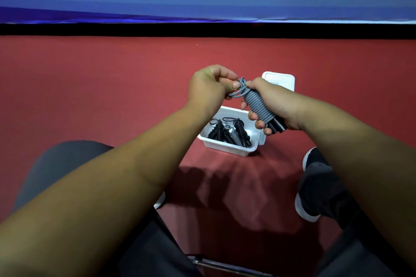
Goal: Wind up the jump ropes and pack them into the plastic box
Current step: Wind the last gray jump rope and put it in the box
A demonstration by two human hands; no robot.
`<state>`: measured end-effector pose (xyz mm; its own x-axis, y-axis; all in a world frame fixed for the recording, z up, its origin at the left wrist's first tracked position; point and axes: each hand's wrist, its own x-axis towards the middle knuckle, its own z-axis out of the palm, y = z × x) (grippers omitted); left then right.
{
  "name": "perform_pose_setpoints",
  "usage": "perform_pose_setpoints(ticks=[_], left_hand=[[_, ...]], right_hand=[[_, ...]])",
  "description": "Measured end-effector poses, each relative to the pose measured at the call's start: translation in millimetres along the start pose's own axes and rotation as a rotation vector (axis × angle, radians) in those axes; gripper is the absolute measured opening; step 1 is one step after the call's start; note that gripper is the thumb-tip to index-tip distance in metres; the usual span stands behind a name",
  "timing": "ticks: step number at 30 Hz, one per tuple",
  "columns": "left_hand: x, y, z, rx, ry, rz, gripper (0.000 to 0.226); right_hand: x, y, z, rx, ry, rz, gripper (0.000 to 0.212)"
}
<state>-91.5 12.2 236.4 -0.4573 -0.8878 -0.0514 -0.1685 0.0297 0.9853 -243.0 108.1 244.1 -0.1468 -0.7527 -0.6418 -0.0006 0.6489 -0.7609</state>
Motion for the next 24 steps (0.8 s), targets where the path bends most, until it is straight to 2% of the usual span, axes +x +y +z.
perform_pose_setpoints(ticks=[14, 21, 24], left_hand=[[7.7, 5.3, 4.9, 0.102, -0.041, 0.165, 0.019], [5.9, 6.7, 5.4, 0.080, -0.039, 0.235, 0.020], [2.6, 5.8, 7.4, 0.102, -0.047, 0.249, 0.018]], right_hand=[[2.8, 2.4, -8.8, 0.164, -0.065, 0.078, 0.057], [-0.6, 1.9, -7.9, 0.280, -0.208, 0.116, 0.052], [-1.9, 3.7, -5.7, 0.332, -0.206, 0.127, 0.052]])
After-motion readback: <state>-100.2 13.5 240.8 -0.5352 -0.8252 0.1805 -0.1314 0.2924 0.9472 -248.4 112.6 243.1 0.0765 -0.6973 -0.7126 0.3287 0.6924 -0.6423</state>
